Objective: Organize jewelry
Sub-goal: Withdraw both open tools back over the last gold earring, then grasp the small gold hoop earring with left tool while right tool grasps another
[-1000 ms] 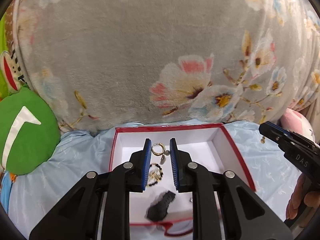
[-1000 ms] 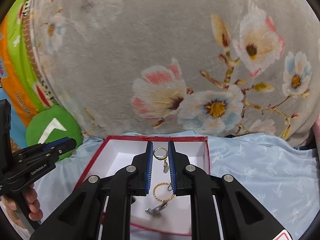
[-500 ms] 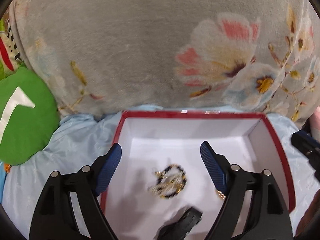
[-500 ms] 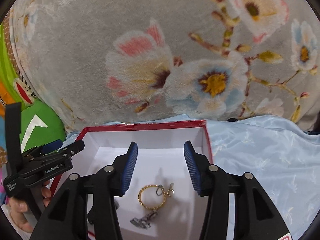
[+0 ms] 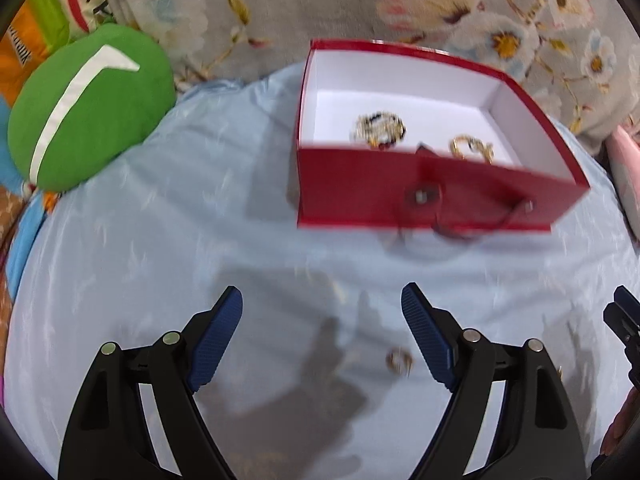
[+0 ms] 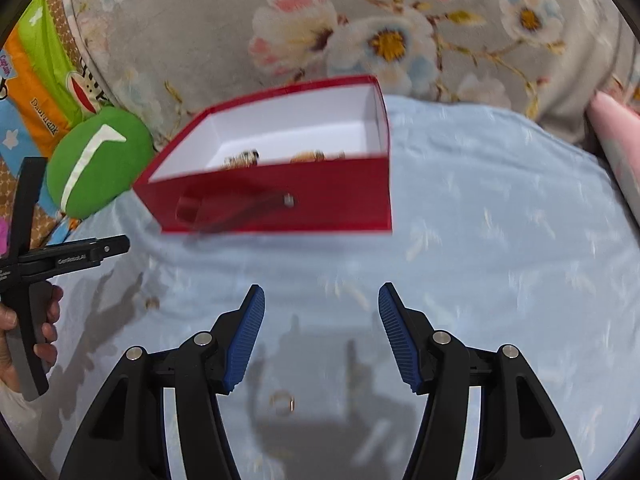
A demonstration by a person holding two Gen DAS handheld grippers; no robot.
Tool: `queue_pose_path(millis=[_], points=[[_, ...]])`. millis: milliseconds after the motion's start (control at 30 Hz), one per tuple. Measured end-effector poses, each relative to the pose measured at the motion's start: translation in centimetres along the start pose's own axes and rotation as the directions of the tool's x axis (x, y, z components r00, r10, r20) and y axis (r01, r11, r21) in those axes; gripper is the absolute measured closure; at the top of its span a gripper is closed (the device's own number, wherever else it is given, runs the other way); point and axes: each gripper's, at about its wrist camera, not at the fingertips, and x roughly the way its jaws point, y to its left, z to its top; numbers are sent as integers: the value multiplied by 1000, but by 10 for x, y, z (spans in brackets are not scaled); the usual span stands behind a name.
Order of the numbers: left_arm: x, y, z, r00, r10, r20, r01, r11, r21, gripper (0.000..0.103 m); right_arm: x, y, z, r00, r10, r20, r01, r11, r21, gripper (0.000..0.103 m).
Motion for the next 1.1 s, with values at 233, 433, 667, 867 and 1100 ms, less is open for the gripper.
queue_pose_path(millis=[233, 433, 667, 867, 1100], points=[[-3, -18, -51, 999, -11, -36, 10, 1000, -11, 24, 1, 5, -46, 998, -10, -66, 13, 999, 44, 44], [5, -33, -57, 999, -12, -38, 12, 1000, -18, 25, 7, 19, -55, 997, -22, -79, 23, 1000, 8, 46], [14, -37, -52, 999, -14, -35, 13, 1000, -27, 31, 15, 27, -58, 995, -22, -97, 21, 1000, -6, 61], [24, -38, -43, 999, -13, -33, 12, 1000, -25, 42, 23, 33, -59, 992, -28, -126, 26, 999, -21, 75], [22, -37, -43, 999, -42, -29, 41, 999, -29, 83, 24, 30, -59, 991, -34, -127, 34, 999, -8, 85]])
